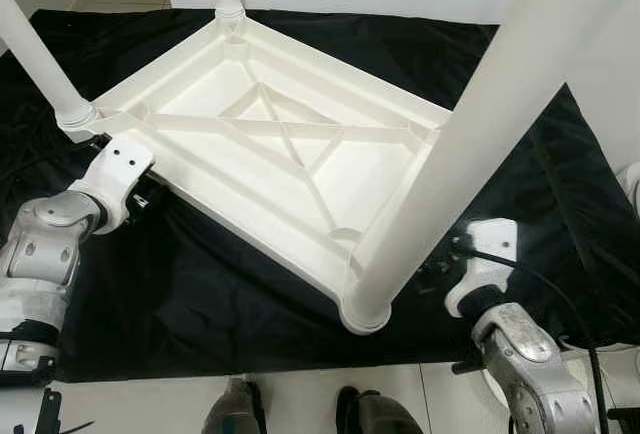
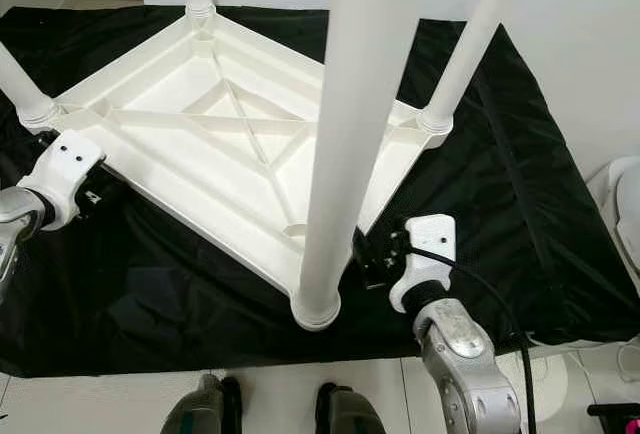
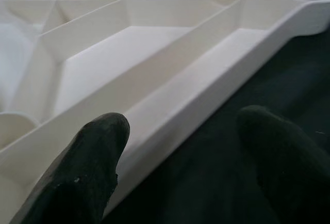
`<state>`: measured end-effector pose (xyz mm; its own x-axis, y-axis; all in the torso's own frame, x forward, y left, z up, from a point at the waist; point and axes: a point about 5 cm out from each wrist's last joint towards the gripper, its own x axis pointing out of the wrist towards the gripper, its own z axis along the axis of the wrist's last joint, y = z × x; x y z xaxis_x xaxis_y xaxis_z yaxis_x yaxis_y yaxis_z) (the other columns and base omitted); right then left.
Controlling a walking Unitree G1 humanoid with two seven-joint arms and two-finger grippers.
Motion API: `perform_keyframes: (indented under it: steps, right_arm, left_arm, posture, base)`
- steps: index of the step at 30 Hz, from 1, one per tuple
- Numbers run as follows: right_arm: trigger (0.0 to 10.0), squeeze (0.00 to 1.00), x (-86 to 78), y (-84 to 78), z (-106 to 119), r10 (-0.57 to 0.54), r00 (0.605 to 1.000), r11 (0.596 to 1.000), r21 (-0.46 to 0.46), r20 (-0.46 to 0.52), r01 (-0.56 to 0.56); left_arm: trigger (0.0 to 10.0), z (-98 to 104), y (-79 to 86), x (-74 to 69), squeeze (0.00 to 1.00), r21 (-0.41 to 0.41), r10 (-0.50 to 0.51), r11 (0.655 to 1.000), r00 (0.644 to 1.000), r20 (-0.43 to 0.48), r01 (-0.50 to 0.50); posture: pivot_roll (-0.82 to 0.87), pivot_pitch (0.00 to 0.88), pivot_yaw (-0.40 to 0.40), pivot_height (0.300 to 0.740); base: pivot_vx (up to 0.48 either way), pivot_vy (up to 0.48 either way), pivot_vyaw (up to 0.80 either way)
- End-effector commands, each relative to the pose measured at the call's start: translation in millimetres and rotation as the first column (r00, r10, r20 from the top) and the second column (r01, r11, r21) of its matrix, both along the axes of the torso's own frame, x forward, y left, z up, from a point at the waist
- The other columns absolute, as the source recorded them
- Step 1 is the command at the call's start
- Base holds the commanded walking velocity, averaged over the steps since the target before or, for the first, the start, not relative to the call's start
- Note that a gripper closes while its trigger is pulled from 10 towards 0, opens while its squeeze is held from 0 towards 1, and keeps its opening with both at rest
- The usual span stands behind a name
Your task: Building children table
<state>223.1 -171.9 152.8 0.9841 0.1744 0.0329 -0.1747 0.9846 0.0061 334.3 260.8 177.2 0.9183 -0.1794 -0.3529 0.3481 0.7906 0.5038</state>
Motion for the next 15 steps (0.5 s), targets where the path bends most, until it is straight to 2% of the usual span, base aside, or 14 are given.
perform_keyframes:
  steps: [1, 2, 5, 7, 8, 9, 10, 11, 12, 14, 15]
  right_arm:
    - [10.0, 0.00, -1.9, -4.2, 1, -0.021, 0.999, 1.000, 0.017, 0.040, 0.021]
    - [10.0, 0.00, -2.0, -2.0, 6, 0.008, 0.994, 0.999, 0.030, 0.106, -0.012]
    - [10.0, 0.00, -2.6, 2.1, 11, 0.060, 0.988, 0.996, 0.054, 0.143, -0.068]
    - [10.0, 0.00, -4.3, 4.6, 13, 0.151, 0.977, 0.985, 0.057, 0.149, -0.161]
    - [10.0, 0.00, -4.3, 4.6, 13, 0.151, 0.977, 0.985, 0.057, 0.149, -0.161]
    - [10.0, 0.00, -4.6, 2.0, 15, 0.203, 0.969, 0.974, 0.077, 0.139, -0.215]
    - [10.0, 0.00, -4.6, 2.0, 15, 0.203, 0.969, 0.974, 0.077, 0.139, -0.215]
    - [10.0, 0.00, -6.4, -7.5, 20, 0.306, 0.945, 0.948, 0.057, 0.114, -0.314]
    - [10.0, 0.00, -6.4, -7.5, 20, 0.306, 0.945, 0.948, 0.057, 0.114, -0.314]
    - [10.0, 0.00, -13.0, -18.7, 26, 0.415, 0.905, 0.906, 0.045, 0.087, -0.420]
    - [10.0, 0.00, -13.0, -18.7, 26, 0.415, 0.905, 0.906, 0.045, 0.087, -0.420]
  left_arm:
    - [10.0, 0, -7.4, -1.0, 0.00, -0.015, -0.048, 0.999, 0.999, 0.013, 0.048]
    - [10.0, -1, -8.6, -0.6, 0.00, -0.015, -0.055, 0.998, 0.998, 0.010, 0.055]
    - [10.0, -2, -9.1, 0.0, 0.00, -0.007, -0.057, 0.998, 0.998, 0.008, 0.057]
    - [10.0, -1, -10.1, 0.5, 0.00, -0.009, -0.064, 0.998, 0.998, 0.009, 0.064]
    - [10.0, -1, -10.1, 0.5, 0.00, -0.009, -0.064, 0.998, 0.998, 0.009, 0.064]
    - [10.0, -1, -9.9, 0.9, 0.00, -0.007, -0.068, 0.998, 0.998, 0.010, 0.068]
    - [10.0, -1, -9.9, 0.9, 0.00, -0.007, -0.068, 0.998, 0.998, 0.010, 0.068]
    - [10.0, 2, -9.9, 0.9, 0.00, -0.007, -0.084, 0.996, 0.996, 0.009, 0.084]
    - [10.0, 2, -9.9, 0.9, 0.00, -0.007, -0.084, 0.996, 0.996, 0.009, 0.084]
    - [10.0, 3, -15.1, -3.7, 0.00, -0.051, -0.155, 0.987, 0.988, -0.010, 0.154]
    - [10.0, 3, -15.1, -3.7, 0.00, -0.051, -0.155, 0.987, 0.988, -0.010, 0.154]
  posture:
    - [-0.10, 0.171, 0.032, 0.740]
    - [-0.09, 0.170, 0.036, 0.740]
    - [-0.09, 0.167, 0.041, 0.740]
    - [-0.09, 0.167, 0.044, 0.740]
    - [-0.09, 0.167, 0.044, 0.740]
    - [-0.09, 0.164, 0.049, 0.740]
    - [-0.09, 0.164, 0.049, 0.740]
    - [-0.09, 0.159, 0.046, 0.740]
    - [-0.09, 0.159, 0.046, 0.740]
    - [-0.09, 0.155, 0.052, 0.740]
    - [-0.09, 0.155, 0.052, 0.740]
  base:
    - [0.000, 0.000, 0.00]
    - [0.000, 0.000, 0.00]
    - [0.000, 0.000, 0.00]
    - [0.000, 0.000, 0.00]
    - [0.000, 0.000, 0.00]
    - [0.000, 0.000, 0.00]
    - [0.000, 0.000, 0.00]
    - [0.000, 0.000, 0.00]
    - [0.000, 0.000, 0.00]
    - [0.000, 0.000, 0.00]
    - [0.000, 0.000, 0.00]
